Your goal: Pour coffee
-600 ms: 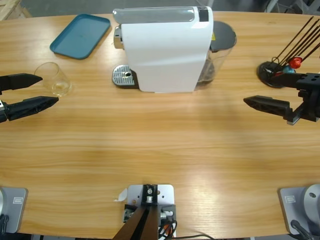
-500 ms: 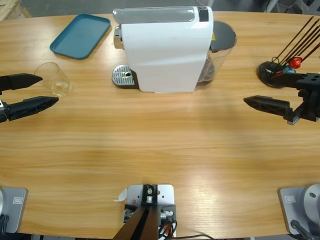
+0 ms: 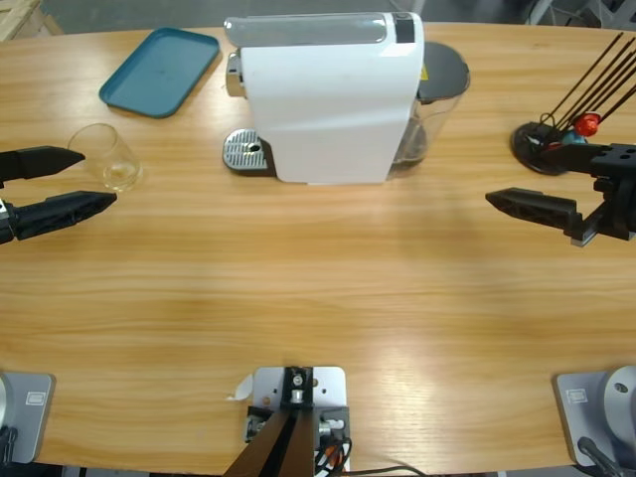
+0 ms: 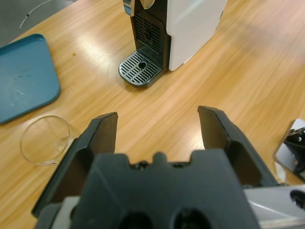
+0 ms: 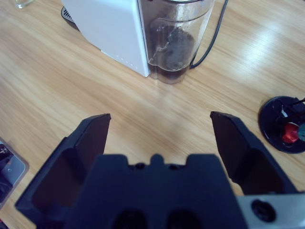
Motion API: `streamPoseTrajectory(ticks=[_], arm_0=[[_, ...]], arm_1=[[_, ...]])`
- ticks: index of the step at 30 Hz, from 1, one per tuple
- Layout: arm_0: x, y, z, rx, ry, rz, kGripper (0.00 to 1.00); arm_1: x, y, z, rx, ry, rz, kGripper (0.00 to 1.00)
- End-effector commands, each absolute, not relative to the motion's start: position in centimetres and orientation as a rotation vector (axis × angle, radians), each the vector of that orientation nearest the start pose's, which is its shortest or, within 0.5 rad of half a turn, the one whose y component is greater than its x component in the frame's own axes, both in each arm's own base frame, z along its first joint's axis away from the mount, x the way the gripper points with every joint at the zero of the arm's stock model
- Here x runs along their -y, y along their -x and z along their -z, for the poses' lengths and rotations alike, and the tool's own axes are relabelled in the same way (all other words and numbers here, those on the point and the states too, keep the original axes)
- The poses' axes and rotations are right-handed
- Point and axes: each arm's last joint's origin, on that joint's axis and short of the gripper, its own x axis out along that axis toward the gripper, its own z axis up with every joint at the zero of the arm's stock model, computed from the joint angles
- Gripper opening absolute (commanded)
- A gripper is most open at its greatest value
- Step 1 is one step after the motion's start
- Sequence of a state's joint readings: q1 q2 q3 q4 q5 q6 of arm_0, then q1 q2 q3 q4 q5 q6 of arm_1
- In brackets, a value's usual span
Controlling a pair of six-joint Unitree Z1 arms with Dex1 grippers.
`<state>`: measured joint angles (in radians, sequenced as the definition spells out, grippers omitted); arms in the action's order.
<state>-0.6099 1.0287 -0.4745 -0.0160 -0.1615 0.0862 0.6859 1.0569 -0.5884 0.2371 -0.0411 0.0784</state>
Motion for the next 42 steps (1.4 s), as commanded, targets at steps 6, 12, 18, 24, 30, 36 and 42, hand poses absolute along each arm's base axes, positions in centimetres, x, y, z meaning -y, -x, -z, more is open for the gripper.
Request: streamPoseTrajectory(ticks=[6, 12, 18, 24, 30, 36, 42], arm_0=[[11.3, -16.7, -32.2, -0.642, 0.287, 0.985, 0.734], [10.0, -23.9, -29.6, -0.753, 0.624, 0.950, 0.729], [11.0, -28.3, -28.2, -0.818, 0.788, 0.937, 0.729], [11.9, -30.3, -27.7, -0.870, 0.872, 1.030, 0.724], [13.0, -32.2, -25.8, -0.937, 0.930, 1.104, 0.724], [14.0, -32.9, -24.9, -0.953, 0.942, 1.131, 0.724], [14.1, -33.4, -24.6, -0.958, 0.945, 1.130, 0.724]], arm_1=[[-8.5, -10.5, -27.5, -0.723, 0.191, -0.583, 0.922], [-8.5, -10.5, -27.5, -0.721, 0.191, -0.582, 0.922], [-8.4, -10.5, -27.6, -0.716, 0.190, -0.580, 0.918], [-8.4, -10.5, -27.5, -0.717, 0.191, -0.577, 0.918], [-8.4, -10.5, -27.6, -0.715, 0.191, -0.577, 0.918], [-8.3, -10.4, -27.6, -0.712, 0.190, -0.577, 0.918], [-8.3, -10.4, -27.6, -0.712, 0.190, -0.577, 0.918]])
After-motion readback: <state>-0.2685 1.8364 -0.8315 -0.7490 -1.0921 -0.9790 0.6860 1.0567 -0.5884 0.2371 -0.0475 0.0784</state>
